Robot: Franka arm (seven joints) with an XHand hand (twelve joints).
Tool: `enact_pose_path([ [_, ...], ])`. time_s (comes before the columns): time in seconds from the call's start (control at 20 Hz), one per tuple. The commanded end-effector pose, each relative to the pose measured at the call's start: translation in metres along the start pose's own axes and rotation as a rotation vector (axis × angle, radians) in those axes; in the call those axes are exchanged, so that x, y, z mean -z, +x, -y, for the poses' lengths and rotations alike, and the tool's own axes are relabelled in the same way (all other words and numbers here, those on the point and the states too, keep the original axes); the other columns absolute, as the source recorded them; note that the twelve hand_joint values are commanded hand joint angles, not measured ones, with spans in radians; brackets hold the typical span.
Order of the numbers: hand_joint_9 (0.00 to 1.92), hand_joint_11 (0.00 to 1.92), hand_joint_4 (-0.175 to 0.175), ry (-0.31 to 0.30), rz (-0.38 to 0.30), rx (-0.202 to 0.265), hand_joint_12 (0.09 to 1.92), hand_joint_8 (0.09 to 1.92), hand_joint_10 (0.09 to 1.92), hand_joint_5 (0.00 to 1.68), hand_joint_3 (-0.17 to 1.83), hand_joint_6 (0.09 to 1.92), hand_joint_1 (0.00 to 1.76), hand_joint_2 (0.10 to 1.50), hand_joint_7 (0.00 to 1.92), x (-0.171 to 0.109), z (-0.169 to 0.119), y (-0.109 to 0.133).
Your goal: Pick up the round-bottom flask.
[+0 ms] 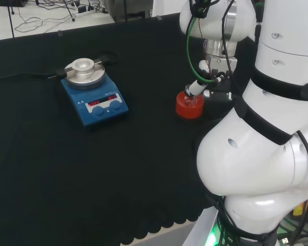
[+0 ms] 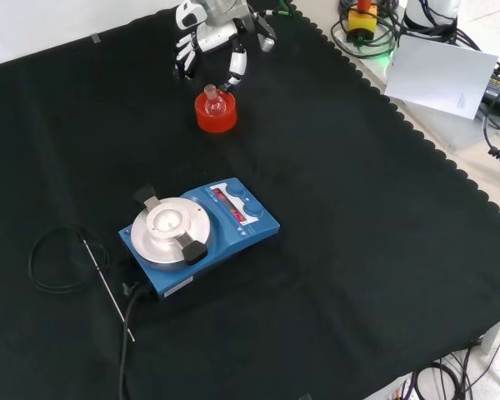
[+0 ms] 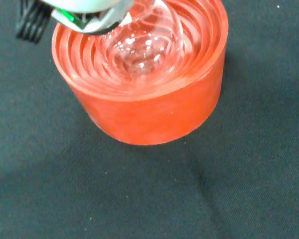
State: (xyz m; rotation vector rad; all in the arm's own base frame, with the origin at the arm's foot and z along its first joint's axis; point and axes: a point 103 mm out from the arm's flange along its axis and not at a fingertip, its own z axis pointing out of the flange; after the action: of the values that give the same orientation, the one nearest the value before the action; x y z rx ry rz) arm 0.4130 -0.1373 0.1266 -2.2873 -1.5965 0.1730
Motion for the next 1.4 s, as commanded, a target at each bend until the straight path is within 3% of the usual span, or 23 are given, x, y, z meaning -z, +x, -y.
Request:
enact_pose_path([
  [0.05,0.43,0.04,-0.089,0.002,0.008,0.010,1.50,0.72,0.71,0.52,0.64,0.85,0.83,0.60,0.18,-0.007,0.001,0.008],
  [0.45,0.43,0.04,-0.088,-0.014,0.000,0.024,1.51,0.73,0.72,0.52,0.63,0.83,0.84,0.60,0.19,-0.008,-0.005,0.006],
  [0.75,0.47,0.06,-0.091,-0.054,-0.009,0.037,1.50,0.73,0.71,0.68,0.62,0.82,0.85,0.64,0.23,-0.008,-0.007,0.005],
  [1.4,0.52,0.10,-0.093,-0.048,0.010,0.038,1.49,0.73,0.69,0.80,0.61,0.81,0.87,0.68,0.28,-0.014,-0.003,0.018],
])
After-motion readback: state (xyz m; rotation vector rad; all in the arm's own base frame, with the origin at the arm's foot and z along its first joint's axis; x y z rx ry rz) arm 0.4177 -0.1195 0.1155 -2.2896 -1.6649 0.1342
